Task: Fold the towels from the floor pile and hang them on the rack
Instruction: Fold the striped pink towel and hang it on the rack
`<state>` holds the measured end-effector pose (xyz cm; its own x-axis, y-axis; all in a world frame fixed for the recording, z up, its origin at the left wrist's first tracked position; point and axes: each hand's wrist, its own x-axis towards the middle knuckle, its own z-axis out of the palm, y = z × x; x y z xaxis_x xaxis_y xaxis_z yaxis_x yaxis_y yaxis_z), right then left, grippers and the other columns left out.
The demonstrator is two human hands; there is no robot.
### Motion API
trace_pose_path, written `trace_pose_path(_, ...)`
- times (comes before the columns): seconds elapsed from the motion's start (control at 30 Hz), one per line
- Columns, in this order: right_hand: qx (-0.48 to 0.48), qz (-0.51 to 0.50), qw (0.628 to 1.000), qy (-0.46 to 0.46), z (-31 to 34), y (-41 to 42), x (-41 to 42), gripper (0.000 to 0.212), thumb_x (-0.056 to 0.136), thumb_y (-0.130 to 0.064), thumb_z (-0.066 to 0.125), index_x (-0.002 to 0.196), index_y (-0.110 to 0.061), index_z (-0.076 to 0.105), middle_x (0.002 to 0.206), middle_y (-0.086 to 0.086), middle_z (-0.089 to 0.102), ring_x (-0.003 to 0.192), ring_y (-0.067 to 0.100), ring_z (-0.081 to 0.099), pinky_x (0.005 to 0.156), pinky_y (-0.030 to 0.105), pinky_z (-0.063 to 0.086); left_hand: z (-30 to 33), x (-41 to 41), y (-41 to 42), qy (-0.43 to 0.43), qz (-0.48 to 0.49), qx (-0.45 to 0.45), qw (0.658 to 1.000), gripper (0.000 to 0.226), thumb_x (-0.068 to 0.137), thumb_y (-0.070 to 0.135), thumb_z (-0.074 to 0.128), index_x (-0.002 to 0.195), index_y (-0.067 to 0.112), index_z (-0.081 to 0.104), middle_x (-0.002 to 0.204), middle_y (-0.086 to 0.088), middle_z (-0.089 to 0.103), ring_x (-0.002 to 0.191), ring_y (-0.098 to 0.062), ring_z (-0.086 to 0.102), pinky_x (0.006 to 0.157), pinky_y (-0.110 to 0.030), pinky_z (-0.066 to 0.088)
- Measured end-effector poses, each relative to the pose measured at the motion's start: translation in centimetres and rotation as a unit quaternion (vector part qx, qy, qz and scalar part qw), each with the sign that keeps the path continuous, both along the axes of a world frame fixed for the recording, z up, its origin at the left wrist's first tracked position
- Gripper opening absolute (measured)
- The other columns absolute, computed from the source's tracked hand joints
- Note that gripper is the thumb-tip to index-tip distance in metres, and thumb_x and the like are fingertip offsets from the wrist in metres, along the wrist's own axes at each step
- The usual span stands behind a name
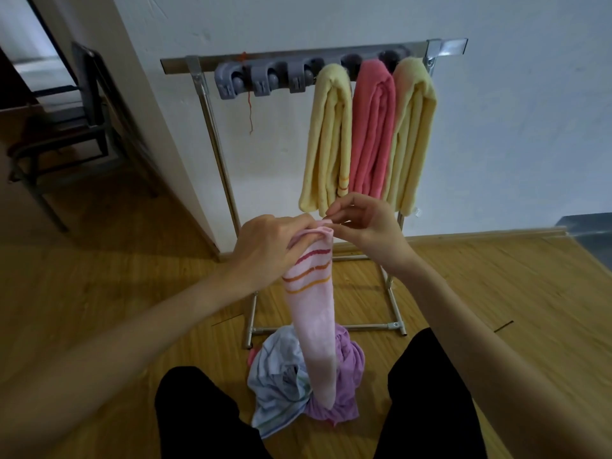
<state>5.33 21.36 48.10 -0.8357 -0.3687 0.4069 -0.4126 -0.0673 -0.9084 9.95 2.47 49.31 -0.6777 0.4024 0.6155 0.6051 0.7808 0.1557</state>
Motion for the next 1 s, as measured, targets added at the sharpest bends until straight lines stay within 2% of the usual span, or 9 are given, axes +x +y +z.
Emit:
trace_pose_path(0.1,-0.037,0.024,0.998,-0.037,0.0,0.1,0.3,0.022,0.082,-0.001,0.069,0.1,0.007,0.06,0.09,0.021,0.069,0.087,0.028,0.069,0.082,0.038,0.056,0.0,-0.2,0.1,0.0,0.009,0.015,1.0,0.027,0.093,0.039,0.054,0.109,0.022,0.068,0.072,0.007,0.068,0.06,-0.001,0.055,0.059,-0.004,0.04)
trace_pose_path(0.27,-0.049,0.05,0.996,-0.056,-0.1,0.2,0.6,0.03,0.079,0.011,0.068,0.106,0.007,0.057,0.096,0.019,0.067,0.091,0.026,0.067,0.083,0.034,0.055,0.0,-0.5,0.2,-0.014,0.043,0.031,0.998,0.035,0.094,0.051,0.044,0.107,0.027,0.064,0.072,0.005,0.067,0.063,-0.011,0.062,0.057,-0.032,0.055)
trace_pose_path(0.5,-0.082,-0.007,0.996,-0.039,-0.1,-1.1,0.4,0.025,0.079,0.008,0.069,0.1,-0.003,0.059,0.09,0.009,0.067,0.085,0.019,0.068,0.076,0.029,0.055,0.9,-0.6,0.3,-0.02,0.049,0.096,0.994,0.031,0.091,0.049,0.055,0.1,0.023,0.069,0.079,0.003,0.069,0.069,-0.011,0.063,0.06,-0.031,0.055)
trace_pose_path(0.57,-0.091,-0.026,0.995,-0.041,-0.3,-1.7,0.4,0.026,0.079,0.011,0.068,0.101,0.0,0.058,0.089,0.01,0.066,0.083,0.017,0.067,0.071,0.027,0.056,0.7,-0.5,-0.3,-0.019,0.023,0.128,0.991,0.035,0.084,0.046,0.065,0.106,0.019,0.067,0.095,0.001,0.066,0.083,-0.009,0.06,0.067,-0.027,0.055)
trace_pose_path(0.63,-0.095,-0.04,0.994,-0.046,-0.8,-2.2,0.4,0.028,0.079,0.014,0.066,0.101,0.0,0.056,0.092,0.013,0.062,0.084,0.017,0.065,0.068,0.025,0.055,-0.6,-0.2,-1.6,-0.046,0.033,0.167,0.984,0.064,0.07,0.05,0.076,0.123,0.021,0.054,0.12,-0.001,0.05,0.103,-0.007,0.05,0.079,-0.014,0.049)
trace_pose_path(0.7,-0.095,-0.047,0.993,-0.059,-1.3,-2.7,0.4,0.027,0.078,0.015,0.065,0.098,-0.002,0.055,0.092,0.014,0.061,0.082,0.017,0.063,0.065,0.025,0.054,-3.0,0.4,-3.0,-0.156,0.045,0.238,0.958,0.088,0.058,0.047,0.083,0.133,0.027,0.041,0.132,0.003,0.042,0.114,-0.003,0.046,0.087,-0.013,0.047)
trace_pose_path(0.8,-0.095,-0.041,0.991,-0.079,-1.3,-3.6,0.5,0.027,0.077,0.01,0.068,0.094,-0.005,0.056,0.094,0.017,0.059,0.079,0.021,0.06,0.062,0.024,0.053,-7.6,1.2,-4.2,-0.366,0.022,0.335,0.868,0.058,0.065,0.017,0.085,0.116,0.023,0.059,0.108,0.014,0.067,0.098,-0.001,0.063,0.081,-0.023,0.053)
trace_pose_path(0.87,-0.101,-0.042,0.989,-0.099,-1.0,-4.1,0.8,0.027,0.076,0.008,0.069,0.091,-0.011,0.057,0.092,0.015,0.06,0.078,0.021,0.059,0.06,0.023,0.052,-10.2,1.3,-4.2,-0.422,0.045,0.368,0.827,0.037,0.07,0.005,0.08,0.102,0.016,0.067,0.089,0.014,0.071,0.084,0.004,0.067,0.075,-0.02,0.055)
trace_pose_path(1.0,-0.124,-0.05,0.98,-0.147,-0.3,-4.6,1.2,0.025,0.078,0.009,0.068,0.085,-0.013,0.058,0.079,0.002,0.063,0.075,0.021,0.059,0.07,0.04,0.053,-13.5,0.1,-3.4,-0.46,0.086,0.386,0.795,0.028,0.071,0.01,0.081,0.096,0.012,0.069,0.087,0.008,0.07,0.076,0.002,0.067,0.07,-0.017,0.051)
